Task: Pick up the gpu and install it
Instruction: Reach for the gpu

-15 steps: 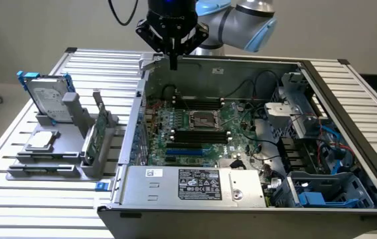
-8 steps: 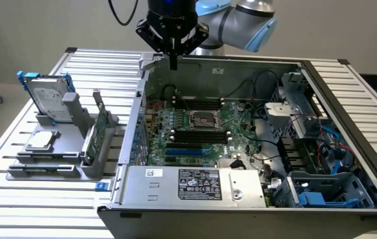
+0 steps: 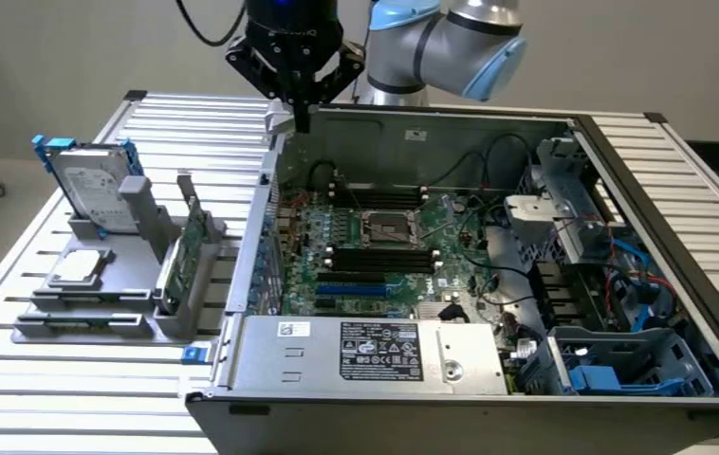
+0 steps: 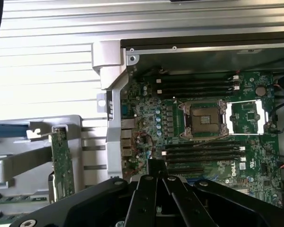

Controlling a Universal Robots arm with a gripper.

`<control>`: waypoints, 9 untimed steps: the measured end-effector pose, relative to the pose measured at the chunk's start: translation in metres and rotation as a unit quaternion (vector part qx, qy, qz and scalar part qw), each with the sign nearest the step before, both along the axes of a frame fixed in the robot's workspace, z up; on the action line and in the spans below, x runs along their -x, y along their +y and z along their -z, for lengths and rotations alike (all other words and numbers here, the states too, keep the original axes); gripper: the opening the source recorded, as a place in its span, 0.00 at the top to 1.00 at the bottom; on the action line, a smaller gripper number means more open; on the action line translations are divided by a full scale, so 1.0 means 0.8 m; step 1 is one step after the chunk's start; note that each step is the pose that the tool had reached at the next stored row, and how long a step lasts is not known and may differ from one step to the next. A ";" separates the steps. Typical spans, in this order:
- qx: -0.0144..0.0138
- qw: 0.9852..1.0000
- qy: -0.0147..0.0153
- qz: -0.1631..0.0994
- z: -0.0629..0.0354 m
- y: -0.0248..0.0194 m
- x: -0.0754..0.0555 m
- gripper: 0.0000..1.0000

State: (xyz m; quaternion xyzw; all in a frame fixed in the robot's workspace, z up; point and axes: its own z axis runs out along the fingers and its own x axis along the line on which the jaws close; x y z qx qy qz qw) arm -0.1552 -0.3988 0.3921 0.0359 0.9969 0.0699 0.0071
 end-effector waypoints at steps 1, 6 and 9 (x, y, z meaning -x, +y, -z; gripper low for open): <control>0.000 1.000 0.000 0.000 0.000 0.0000 0.006 0.89; 0.000 1.000 0.001 0.000 0.001 0.0000 0.034 0.89; 0.000 1.000 0.002 0.000 0.001 0.0000 0.051 0.89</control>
